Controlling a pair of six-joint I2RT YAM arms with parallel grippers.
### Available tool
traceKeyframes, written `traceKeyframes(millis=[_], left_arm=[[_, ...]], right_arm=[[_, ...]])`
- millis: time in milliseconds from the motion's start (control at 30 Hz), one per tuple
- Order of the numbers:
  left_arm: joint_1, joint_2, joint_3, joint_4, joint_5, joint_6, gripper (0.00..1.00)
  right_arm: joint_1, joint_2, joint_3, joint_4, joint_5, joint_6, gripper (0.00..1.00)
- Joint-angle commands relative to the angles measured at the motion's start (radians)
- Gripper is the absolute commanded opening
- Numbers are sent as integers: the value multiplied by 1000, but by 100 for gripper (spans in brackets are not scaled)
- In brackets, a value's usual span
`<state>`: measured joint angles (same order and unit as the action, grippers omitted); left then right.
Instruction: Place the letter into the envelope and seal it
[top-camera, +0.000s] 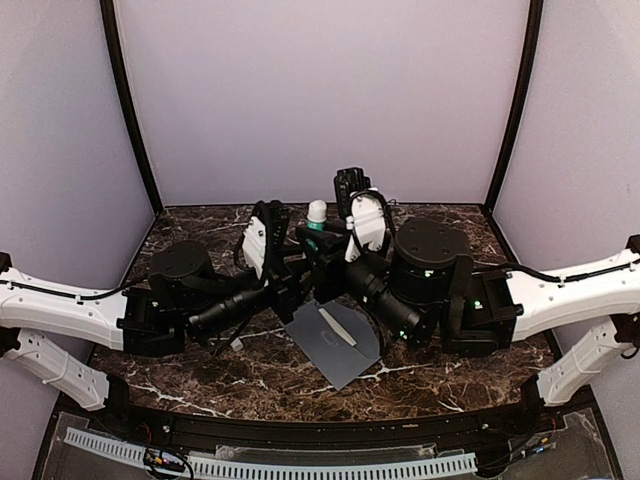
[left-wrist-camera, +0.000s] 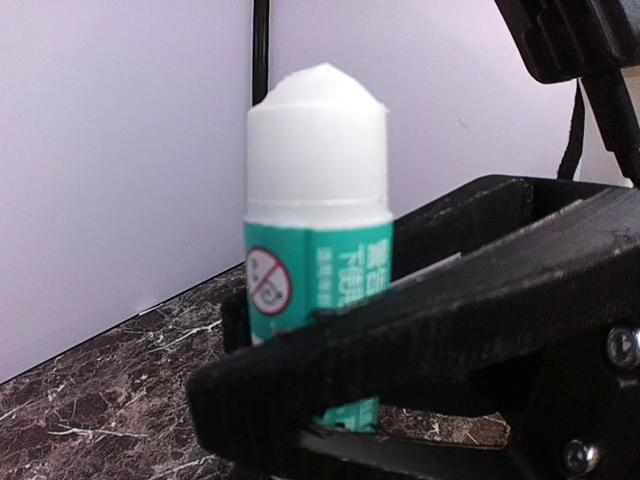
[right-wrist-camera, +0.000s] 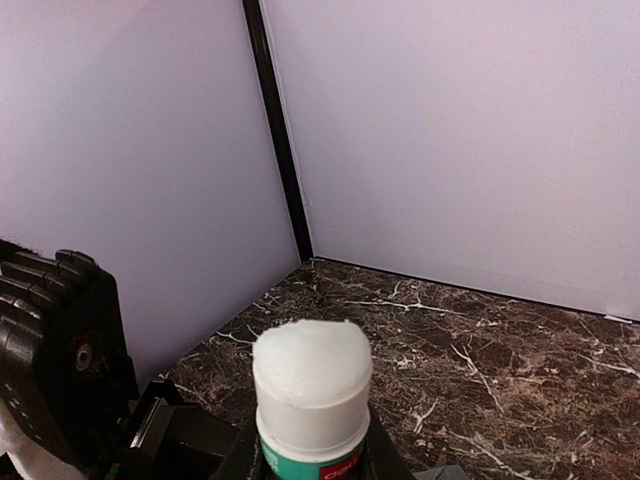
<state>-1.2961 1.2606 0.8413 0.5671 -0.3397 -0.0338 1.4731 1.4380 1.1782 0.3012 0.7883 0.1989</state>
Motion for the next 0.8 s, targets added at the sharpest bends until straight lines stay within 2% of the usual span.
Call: traceKeyframes(millis=[0,67,100,167,267,567,767], left_arm=[[-26,-24,-1,82,85,-15,0],[-25,-41,-9,70,139,-19,0],[-25,-55,-15,62,157,-22,0],[-26,-72,-22,51,214,-29,0],[-24,-90,-25,35,319,-41,0],[-25,-102,-13,33,612,-79,0],[-25,-58,20,37,734,-89,0]], right_arm=[[6,-17,-39,-30,-132,-49,21],[2,-66,-74,-21,-235,-67,45],[-4,-98,-91,-20,-286,-74,54],[-14,-153,-124,-20,-389,-84,67],[-28,-234,-167,-30,-550,-99,79],[-49,-423,-272,-16,-868,-111,80],[-56,-427,-262,-14,-953,-110,75]])
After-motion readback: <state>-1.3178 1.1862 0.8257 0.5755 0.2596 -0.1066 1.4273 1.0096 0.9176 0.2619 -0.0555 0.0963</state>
